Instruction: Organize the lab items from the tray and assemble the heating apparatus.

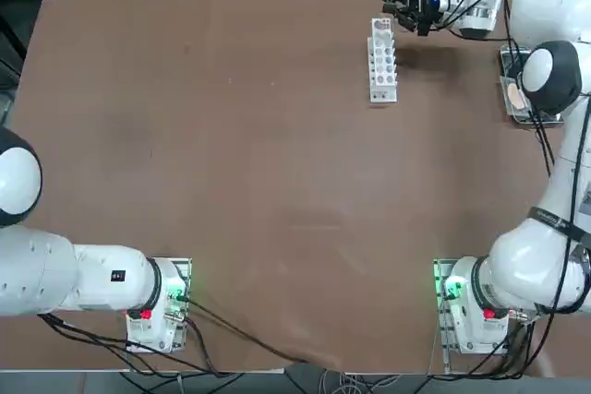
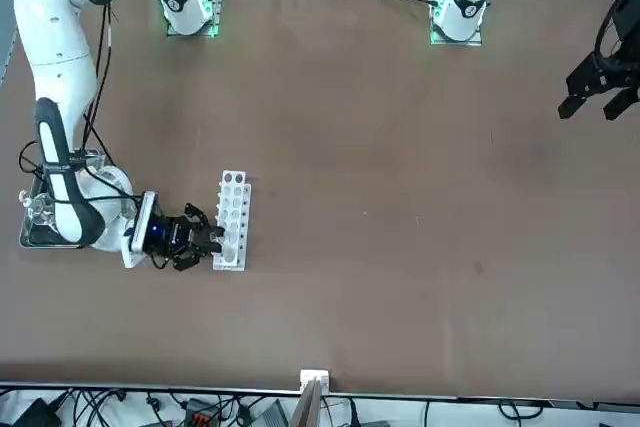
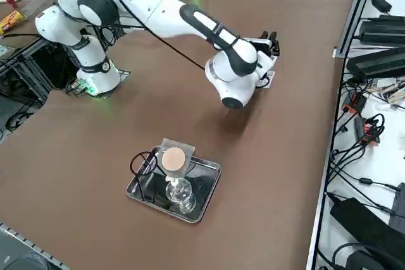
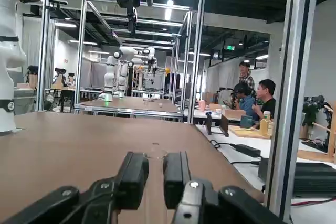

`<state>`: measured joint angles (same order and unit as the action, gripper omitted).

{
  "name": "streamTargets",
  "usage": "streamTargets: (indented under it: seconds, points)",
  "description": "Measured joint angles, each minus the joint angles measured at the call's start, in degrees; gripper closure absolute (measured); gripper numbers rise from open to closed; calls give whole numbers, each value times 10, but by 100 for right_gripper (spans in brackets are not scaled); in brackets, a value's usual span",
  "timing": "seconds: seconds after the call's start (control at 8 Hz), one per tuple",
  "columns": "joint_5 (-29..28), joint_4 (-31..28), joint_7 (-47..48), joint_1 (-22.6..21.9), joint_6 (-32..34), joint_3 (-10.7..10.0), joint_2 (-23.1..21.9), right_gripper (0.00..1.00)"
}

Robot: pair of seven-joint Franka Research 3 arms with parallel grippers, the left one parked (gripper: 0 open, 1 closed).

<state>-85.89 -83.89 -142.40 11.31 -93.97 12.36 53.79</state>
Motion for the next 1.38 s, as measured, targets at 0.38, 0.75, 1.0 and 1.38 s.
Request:
streamTargets:
  seconds: [0.38, 0.75, 1.0, 1.38]
  points:
    - [-2, 0, -2, 0, 0, 0, 7, 78]
    - [-3, 0, -3, 0, 0, 0, 7, 61]
    - [-4, 0, -3, 0, 0, 0, 7, 22]
    - [-5, 6, 7, 4, 0, 0, 3, 8]
